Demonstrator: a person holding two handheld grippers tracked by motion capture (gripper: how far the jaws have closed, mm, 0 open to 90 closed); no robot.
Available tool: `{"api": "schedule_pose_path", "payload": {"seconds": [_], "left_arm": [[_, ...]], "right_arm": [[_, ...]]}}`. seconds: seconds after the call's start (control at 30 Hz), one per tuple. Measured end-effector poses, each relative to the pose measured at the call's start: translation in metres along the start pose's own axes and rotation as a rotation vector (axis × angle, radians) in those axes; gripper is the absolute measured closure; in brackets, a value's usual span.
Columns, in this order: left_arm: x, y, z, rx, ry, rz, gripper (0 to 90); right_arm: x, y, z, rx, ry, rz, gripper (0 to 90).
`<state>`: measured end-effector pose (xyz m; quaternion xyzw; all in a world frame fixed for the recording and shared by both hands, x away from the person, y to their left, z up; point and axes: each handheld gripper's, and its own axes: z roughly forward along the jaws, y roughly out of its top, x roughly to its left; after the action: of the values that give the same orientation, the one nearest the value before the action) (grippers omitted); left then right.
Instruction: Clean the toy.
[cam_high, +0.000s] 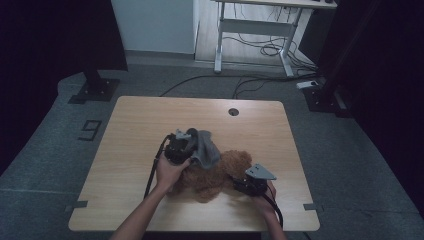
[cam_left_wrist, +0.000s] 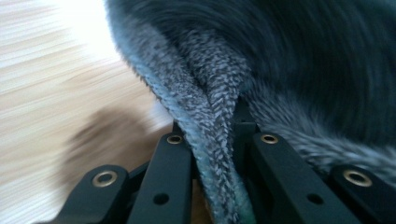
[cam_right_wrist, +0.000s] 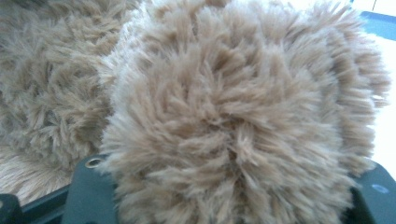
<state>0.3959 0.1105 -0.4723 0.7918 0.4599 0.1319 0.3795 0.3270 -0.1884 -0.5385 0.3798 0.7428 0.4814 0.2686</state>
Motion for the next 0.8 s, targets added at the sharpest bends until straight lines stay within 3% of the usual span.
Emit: {"api": "schedule_pose_path", "payload": {"seconds": [0.03, 0.07, 0.23, 0.37, 0.4, 0.53, 0.6, 0.67, 0.73, 0.77, 0.8], "left_arm": [[0.0, 0.0, 0.0, 0.0, 0.0, 0.0, 82.1], [0.012, -0.013, -0.004, -0.008, -0.021, -0.031, 82.1], [0.025, -0.034, -0.011, -0.007, -0.017, -0.04, 82.1], [0.04, -0.047, -0.007, 0.026, -0.015, -0.077, 82.1], [0.048, -0.054, -0.004, 0.052, 0.006, -0.091, 82.0], [0.062, -0.067, 0.003, 0.102, 0.018, -0.121, 81.9], [0.065, -0.069, 0.003, 0.105, 0.01, -0.134, 81.8], [0.067, -0.07, 0.0, 0.087, -0.004, -0.15, 81.8], [0.062, -0.058, -0.014, 0.026, -0.026, -0.143, 82.0], [0.062, -0.058, -0.014, 0.026, -0.026, -0.143, 82.0], [0.055, -0.043, -0.028, -0.028, -0.069, -0.142, 82.0]], "right_arm": [[0.0, 0.0, 0.0, 0.0, 0.0, 0.0, 35.0], [0.0, 0.0, 0.0, -0.001, 0.0, 0.002, 34.9], [-0.001, 0.0, 0.001, -0.002, -0.002, 0.007, 34.9], [0.0, 0.0, 0.001, -0.003, -0.005, 0.01, 34.9], [0.0, 0.0, 0.001, -0.003, -0.007, 0.011, 34.9], [-0.001, -0.001, 0.0, -0.004, -0.001, 0.017, 34.8], [-0.002, -0.001, 0.0, -0.004, 0.001, 0.018, 34.8], [-0.002, -0.001, 0.0, -0.004, 0.002, 0.018, 34.8], [-0.003, -0.001, 0.0, -0.004, 0.005, 0.018, 34.7], [-0.003, -0.001, 0.0, -0.004, 0.005, 0.018, 34.7], [-0.003, -0.002, 0.0, -0.007, 0.005, 0.02, 34.7]]}}
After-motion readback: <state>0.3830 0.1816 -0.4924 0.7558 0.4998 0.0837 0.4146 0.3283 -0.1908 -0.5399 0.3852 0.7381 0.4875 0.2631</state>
